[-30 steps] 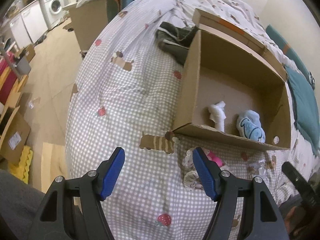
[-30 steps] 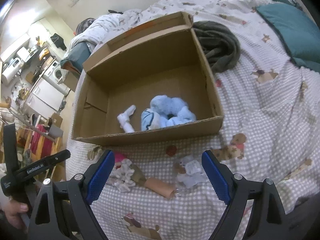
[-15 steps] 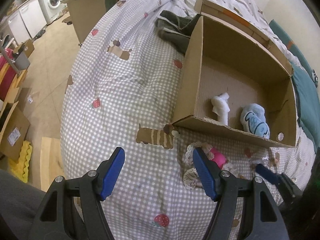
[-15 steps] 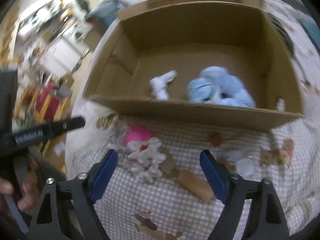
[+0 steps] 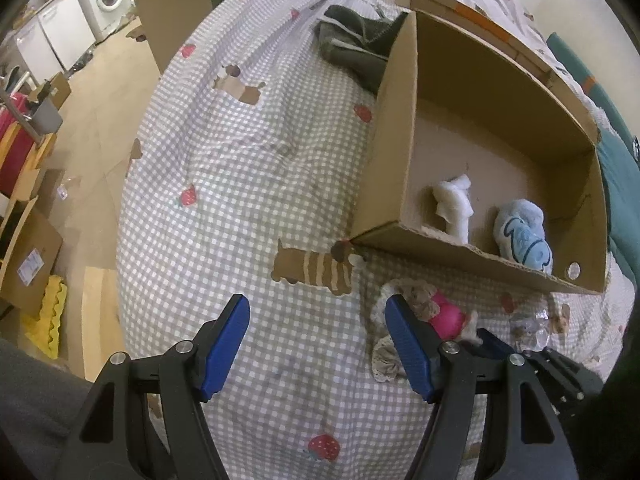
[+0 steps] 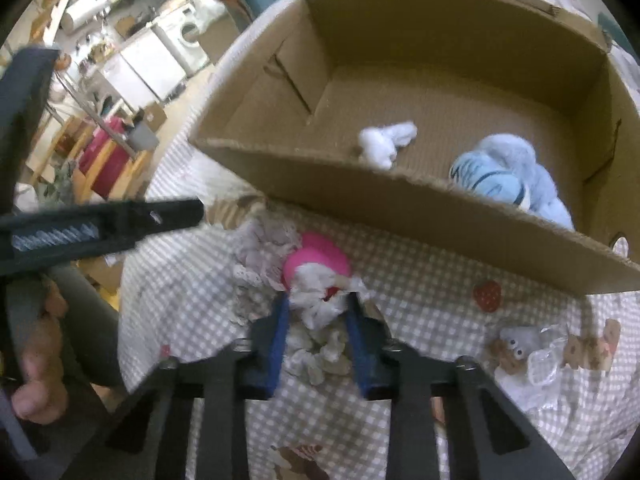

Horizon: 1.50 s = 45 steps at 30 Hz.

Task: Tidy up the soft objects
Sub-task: 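Grasp a lace scrunchie with the right tool while the left tool grasps another scrunchie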

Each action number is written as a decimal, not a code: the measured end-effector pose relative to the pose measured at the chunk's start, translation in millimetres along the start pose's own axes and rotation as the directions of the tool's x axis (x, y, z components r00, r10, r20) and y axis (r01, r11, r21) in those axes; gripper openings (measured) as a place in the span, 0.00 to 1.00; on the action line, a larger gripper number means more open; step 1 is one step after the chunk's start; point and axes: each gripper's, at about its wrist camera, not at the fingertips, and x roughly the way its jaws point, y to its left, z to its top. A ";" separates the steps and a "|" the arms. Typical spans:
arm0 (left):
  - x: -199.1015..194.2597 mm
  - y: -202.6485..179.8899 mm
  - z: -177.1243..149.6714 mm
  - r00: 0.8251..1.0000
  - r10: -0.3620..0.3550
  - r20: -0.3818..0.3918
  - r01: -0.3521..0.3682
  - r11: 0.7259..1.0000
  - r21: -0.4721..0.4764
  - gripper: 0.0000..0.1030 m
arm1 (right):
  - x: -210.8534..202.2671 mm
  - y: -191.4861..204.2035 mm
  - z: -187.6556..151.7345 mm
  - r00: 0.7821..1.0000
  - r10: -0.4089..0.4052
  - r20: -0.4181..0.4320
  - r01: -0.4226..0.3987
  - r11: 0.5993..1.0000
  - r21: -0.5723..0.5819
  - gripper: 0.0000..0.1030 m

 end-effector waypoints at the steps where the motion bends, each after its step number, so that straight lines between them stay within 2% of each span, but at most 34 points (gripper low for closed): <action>1: 1.2 -0.9 -0.5 1.000 -0.005 -0.006 0.005 1.000 0.003 0.66 | -4.2 -1.1 1.0 1.000 0.006 0.013 -0.006 1.000 0.005 0.14; 5: 1.1 -3.2 -2.2 1.000 -0.010 -0.001 0.010 1.000 0.016 0.66 | -22.3 -18.3 0.8 0.996 0.069 0.051 -0.074 0.993 0.095 0.13; 10: -1.4 -5.2 -1.3 0.997 -0.081 0.001 0.081 0.997 0.017 0.65 | -55.7 -44.7 -3.3 0.984 0.100 0.150 -0.130 0.969 0.212 0.12; 11: -1.4 -6.0 -1.0 0.996 -0.091 0.002 0.091 0.996 0.018 0.63 | -60.5 -48.3 -4.1 0.982 0.098 0.164 -0.134 0.965 0.224 0.12; 15: -0.1 -16.9 -1.9 0.992 -0.125 -0.013 0.126 0.990 0.058 0.41 | -68.2 -56.1 -7.1 0.980 0.080 0.184 -0.126 0.959 0.256 0.12; 20: 15.5 -32.1 -4.7 0.985 -0.152 -0.086 0.160 0.983 0.094 0.38 | -67.4 -54.4 -7.5 0.981 0.071 0.183 -0.117 0.960 0.255 0.12; 23: 31.1 -41.1 -5.8 0.974 -0.167 -0.152 0.184 0.977 0.104 0.37 | -67.2 -53.9 -8.1 0.982 0.066 0.180 -0.111 0.961 0.252 0.12; 25: 37.0 -46.5 -6.8 0.971 -0.164 -0.174 0.186 0.976 0.118 0.33 | -66.6 -53.7 -8.4 0.982 0.065 0.180 -0.110 0.962 0.251 0.12; 27: 43.5 -48.3 -4.7 0.968 -0.155 -0.197 0.180 0.977 0.116 0.19 | -66.7 -54.0 -8.2 0.982 0.062 0.180 -0.107 0.962 0.252 0.12; 29: 44.7 -44.6 -1.8 0.964 -0.168 -0.206 0.189 0.978 0.087 0.12 | -63.2 -52.8 -6.2 0.982 0.059 0.178 -0.104 0.962 0.252 0.12; 34: 25.7 -36.7 4.2 0.960 -0.227 -0.166 0.240 0.969 0.064 0.10 | -62.3 -54.8 -6.6 0.983 0.050 0.176 -0.095 0.962 0.258 0.12; 41: 0.0 -17.4 0.0 0.984 -0.160 -0.082 0.166 0.983 0.074 0.10 | -65.9 -55.3 -11.0 0.983 0.044 0.179 -0.090 0.962 0.257 0.12; 45: -5.5 -17.4 -6.9 0.988 -0.138 -0.068 0.144 0.986 0.087 0.10 | -68.0 -55.4 -12.1 0.982 0.044 0.182 -0.090 0.962 0.256 0.12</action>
